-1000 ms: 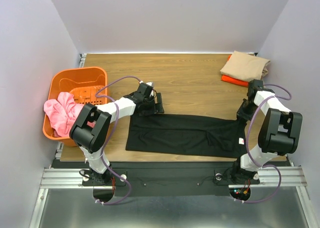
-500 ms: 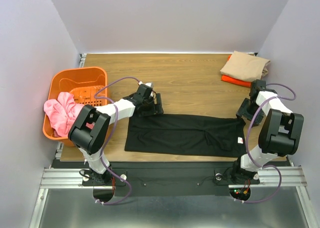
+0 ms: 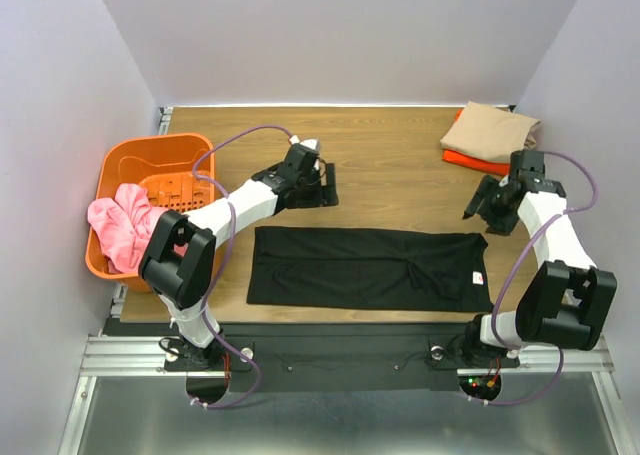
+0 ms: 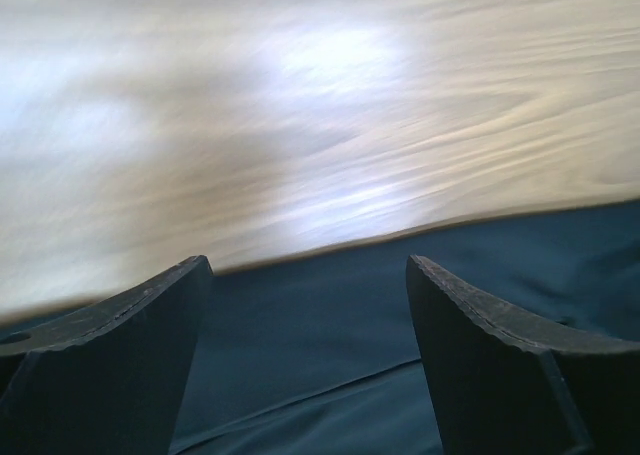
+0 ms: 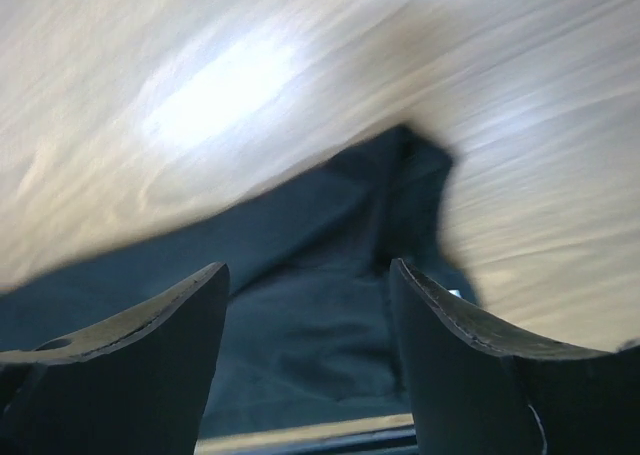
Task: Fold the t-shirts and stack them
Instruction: Fold the tshirt
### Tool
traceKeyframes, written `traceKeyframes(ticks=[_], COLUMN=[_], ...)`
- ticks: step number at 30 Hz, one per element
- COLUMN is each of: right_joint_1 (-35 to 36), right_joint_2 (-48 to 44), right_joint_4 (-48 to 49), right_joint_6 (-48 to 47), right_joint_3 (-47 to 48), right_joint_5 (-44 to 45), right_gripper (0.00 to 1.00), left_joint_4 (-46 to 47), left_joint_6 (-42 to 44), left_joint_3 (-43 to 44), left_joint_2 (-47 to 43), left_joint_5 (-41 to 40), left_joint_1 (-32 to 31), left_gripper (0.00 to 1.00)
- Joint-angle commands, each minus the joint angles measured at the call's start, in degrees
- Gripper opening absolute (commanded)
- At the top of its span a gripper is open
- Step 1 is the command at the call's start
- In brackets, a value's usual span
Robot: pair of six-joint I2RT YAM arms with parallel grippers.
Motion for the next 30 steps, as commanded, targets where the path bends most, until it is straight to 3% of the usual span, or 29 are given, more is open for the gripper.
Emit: traceKeyframes(ticks=[1,5,15,23,30], right_joint_1=[0.80,0.80,0.80,0.80,4.91], right_joint_2=[3.02,5.85,13.22,21.57,30.70], right_joint_4=[1.87,4.85,6.44,7.85,9.26], right_joint_6=[-0.18,3.25,4.13,1.15,0.88], right_joint_3=[-5.07,-9.74,-9.40,-2.74,8.32], right_joint_5=[-10.41,-15.26,-4.81,-0.06,-1.11], right_gripper=[0.71,0.70,0.70,0.70,0.70], left_joint_4=[-0.80,0.34,5.88,5.62,-0.70], left_joint_6=[3.35,4.41,4.40,5.20,3.18], left_joint_3=[4.01,2.97,-5.56,-8.02,-7.50], left_joint_2=[1.62,2.68,4.17,6.10,6.29], left_joint_5=[1.60,4.06,8.81,8.55,0.57], left_joint_1=[-3.35,-6.60,-9.59,-9.51,-9.51], left_gripper=[0.91,0.91,0.91,0.91,0.91])
